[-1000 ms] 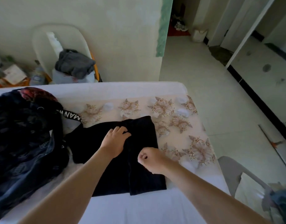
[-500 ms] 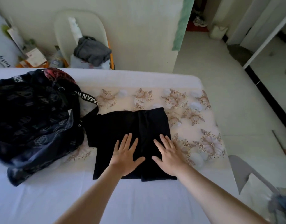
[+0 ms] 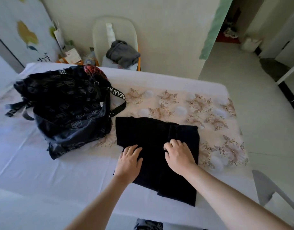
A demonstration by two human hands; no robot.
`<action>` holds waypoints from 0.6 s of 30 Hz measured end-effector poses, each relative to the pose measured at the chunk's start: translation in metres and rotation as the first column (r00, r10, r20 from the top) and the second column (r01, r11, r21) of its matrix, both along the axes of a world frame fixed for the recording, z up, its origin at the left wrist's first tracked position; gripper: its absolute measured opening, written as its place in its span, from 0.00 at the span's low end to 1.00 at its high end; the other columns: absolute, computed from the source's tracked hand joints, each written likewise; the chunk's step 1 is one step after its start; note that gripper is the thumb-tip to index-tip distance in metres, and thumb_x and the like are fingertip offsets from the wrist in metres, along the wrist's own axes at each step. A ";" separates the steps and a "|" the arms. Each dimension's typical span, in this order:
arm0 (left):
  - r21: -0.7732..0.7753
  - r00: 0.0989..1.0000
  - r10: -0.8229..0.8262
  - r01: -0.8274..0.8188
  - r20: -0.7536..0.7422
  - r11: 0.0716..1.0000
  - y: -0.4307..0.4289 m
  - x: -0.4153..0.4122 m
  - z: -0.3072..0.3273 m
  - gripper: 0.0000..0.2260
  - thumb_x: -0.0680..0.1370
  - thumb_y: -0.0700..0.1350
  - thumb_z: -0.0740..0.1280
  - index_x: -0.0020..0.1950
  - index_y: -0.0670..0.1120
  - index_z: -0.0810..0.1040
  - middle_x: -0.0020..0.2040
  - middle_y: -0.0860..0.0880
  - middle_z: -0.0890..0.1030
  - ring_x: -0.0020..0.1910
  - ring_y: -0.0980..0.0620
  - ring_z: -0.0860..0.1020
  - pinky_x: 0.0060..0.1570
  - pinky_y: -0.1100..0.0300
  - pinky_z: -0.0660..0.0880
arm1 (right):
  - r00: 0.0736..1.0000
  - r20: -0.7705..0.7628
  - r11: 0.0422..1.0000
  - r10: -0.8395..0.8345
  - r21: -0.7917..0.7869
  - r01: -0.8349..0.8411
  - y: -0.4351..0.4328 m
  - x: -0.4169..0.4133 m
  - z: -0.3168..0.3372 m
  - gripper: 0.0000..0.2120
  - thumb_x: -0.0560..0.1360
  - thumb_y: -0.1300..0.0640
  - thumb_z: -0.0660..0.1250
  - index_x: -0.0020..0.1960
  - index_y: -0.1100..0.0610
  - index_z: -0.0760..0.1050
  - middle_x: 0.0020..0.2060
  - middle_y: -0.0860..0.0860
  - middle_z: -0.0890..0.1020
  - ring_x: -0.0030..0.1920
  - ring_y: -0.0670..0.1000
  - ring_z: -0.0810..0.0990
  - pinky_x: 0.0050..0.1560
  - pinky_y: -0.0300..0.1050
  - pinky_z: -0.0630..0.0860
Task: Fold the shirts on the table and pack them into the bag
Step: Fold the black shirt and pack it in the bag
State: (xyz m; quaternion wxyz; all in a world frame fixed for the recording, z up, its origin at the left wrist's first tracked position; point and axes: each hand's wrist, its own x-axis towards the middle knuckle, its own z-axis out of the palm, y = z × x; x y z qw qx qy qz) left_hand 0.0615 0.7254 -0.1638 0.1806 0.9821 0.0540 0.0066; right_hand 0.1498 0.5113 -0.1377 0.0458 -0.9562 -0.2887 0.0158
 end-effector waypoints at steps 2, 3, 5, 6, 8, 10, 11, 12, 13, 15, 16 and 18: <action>-0.014 0.994 0.110 -0.110 0.002 0.994 0.021 0.005 0.008 0.19 0.79 0.47 0.63 0.70 0.48 0.73 0.67 0.49 0.74 0.66 0.44 0.71 0.64 0.48 0.71 | 0.992 -0.082 0.994 0.095 0.058 -0.090 0.030 0.008 0.008 0.10 0.80 0.55 0.60 0.57 0.51 0.77 0.52 0.49 0.77 0.52 0.53 0.77 0.54 0.49 0.72; -0.016 0.990 0.141 -0.142 -0.020 0.990 0.030 0.009 0.013 0.19 0.79 0.46 0.63 0.71 0.49 0.72 0.68 0.50 0.73 0.66 0.44 0.71 0.65 0.48 0.70 | 0.983 -0.124 0.989 0.132 0.090 -0.121 0.045 0.013 0.011 0.11 0.80 0.56 0.60 0.59 0.51 0.77 0.55 0.49 0.77 0.54 0.53 0.76 0.56 0.49 0.71; 0.005 0.986 0.154 -0.154 -0.058 0.988 0.047 0.018 0.017 0.21 0.80 0.47 0.62 0.74 0.51 0.68 0.70 0.50 0.71 0.67 0.44 0.70 0.64 0.49 0.70 | 0.959 -0.217 0.977 0.181 0.153 -0.150 0.075 0.024 0.015 0.13 0.81 0.57 0.59 0.61 0.51 0.77 0.59 0.48 0.78 0.58 0.53 0.76 0.60 0.49 0.71; 0.014 0.986 0.149 -0.148 -0.078 0.989 0.054 0.023 0.016 0.21 0.81 0.48 0.61 0.75 0.53 0.67 0.71 0.51 0.69 0.68 0.44 0.69 0.63 0.49 0.71 | 0.942 -0.275 0.973 0.192 0.175 -0.147 0.089 0.032 0.017 0.13 0.81 0.57 0.58 0.63 0.51 0.76 0.60 0.48 0.77 0.59 0.52 0.75 0.61 0.50 0.71; 0.000 0.980 0.159 -0.160 -0.123 0.987 0.067 0.033 0.009 0.19 0.82 0.52 0.59 0.73 0.55 0.70 0.72 0.51 0.68 0.69 0.45 0.68 0.62 0.49 0.72 | 0.907 -0.375 0.973 0.190 0.198 -0.122 0.117 0.049 0.018 0.14 0.82 0.57 0.58 0.65 0.51 0.75 0.63 0.48 0.76 0.62 0.52 0.74 0.61 0.50 0.73; -0.049 0.976 0.182 -0.188 -0.117 0.981 0.078 0.041 -0.001 0.15 0.82 0.52 0.59 0.66 0.53 0.77 0.68 0.50 0.71 0.67 0.45 0.70 0.62 0.49 0.72 | 0.896 -0.405 0.974 0.182 0.201 -0.107 0.145 0.071 0.018 0.15 0.82 0.57 0.58 0.67 0.52 0.75 0.65 0.49 0.75 0.63 0.53 0.75 0.60 0.51 0.74; -0.074 0.979 0.184 -0.190 -0.089 0.979 0.082 0.043 -0.006 0.14 0.81 0.52 0.60 0.62 0.51 0.80 0.65 0.49 0.73 0.65 0.45 0.71 0.61 0.49 0.72 | 0.897 -0.403 0.975 0.182 0.195 -0.110 0.159 0.081 0.017 0.16 0.82 0.57 0.59 0.68 0.52 0.74 0.66 0.49 0.74 0.64 0.54 0.75 0.60 0.51 0.75; -0.091 0.982 0.180 -0.185 -0.057 0.979 0.085 0.045 -0.011 0.13 0.80 0.51 0.61 0.59 0.50 0.81 0.62 0.49 0.74 0.63 0.44 0.72 0.61 0.49 0.72 | 0.899 -0.398 0.976 0.183 0.184 -0.118 0.172 0.090 0.015 0.16 0.82 0.57 0.59 0.69 0.52 0.73 0.67 0.50 0.74 0.64 0.55 0.75 0.59 0.51 0.75; -0.098 0.984 0.175 -0.177 -0.031 0.979 0.088 0.046 -0.015 0.12 0.79 0.50 0.63 0.57 0.49 0.82 0.59 0.49 0.75 0.61 0.45 0.72 0.60 0.50 0.72 | 0.902 -0.391 0.978 0.185 0.167 -0.129 0.185 0.098 0.013 0.18 0.82 0.58 0.59 0.71 0.52 0.72 0.68 0.51 0.73 0.64 0.55 0.75 0.59 0.51 0.75; -0.096 0.986 0.168 -0.166 0.009 0.981 0.089 0.048 -0.018 0.11 0.78 0.50 0.64 0.55 0.49 0.81 0.57 0.50 0.74 0.60 0.46 0.70 0.58 0.52 0.72 | 0.906 -0.376 0.979 0.192 0.135 -0.151 0.207 0.111 0.005 0.21 0.82 0.59 0.59 0.75 0.52 0.67 0.69 0.52 0.72 0.65 0.57 0.74 0.60 0.49 0.74; -0.096 0.986 0.166 -0.163 0.024 0.982 0.090 0.051 -0.018 0.11 0.78 0.52 0.64 0.54 0.49 0.81 0.56 0.51 0.74 0.59 0.47 0.69 0.59 0.52 0.72 | 0.911 -0.365 0.980 0.194 0.114 -0.163 0.216 0.116 0.001 0.24 0.81 0.60 0.61 0.76 0.52 0.65 0.70 0.53 0.71 0.66 0.58 0.74 0.60 0.49 0.73; -0.103 0.983 0.183 -0.179 0.034 0.978 0.090 0.055 -0.020 0.12 0.79 0.54 0.62 0.51 0.49 0.81 0.57 0.51 0.74 0.60 0.47 0.68 0.60 0.53 0.71 | 0.926 -0.330 0.982 0.185 0.035 -0.184 0.230 0.123 -0.007 0.29 0.80 0.61 0.63 0.79 0.51 0.59 0.68 0.55 0.70 0.63 0.59 0.75 0.55 0.49 0.73</action>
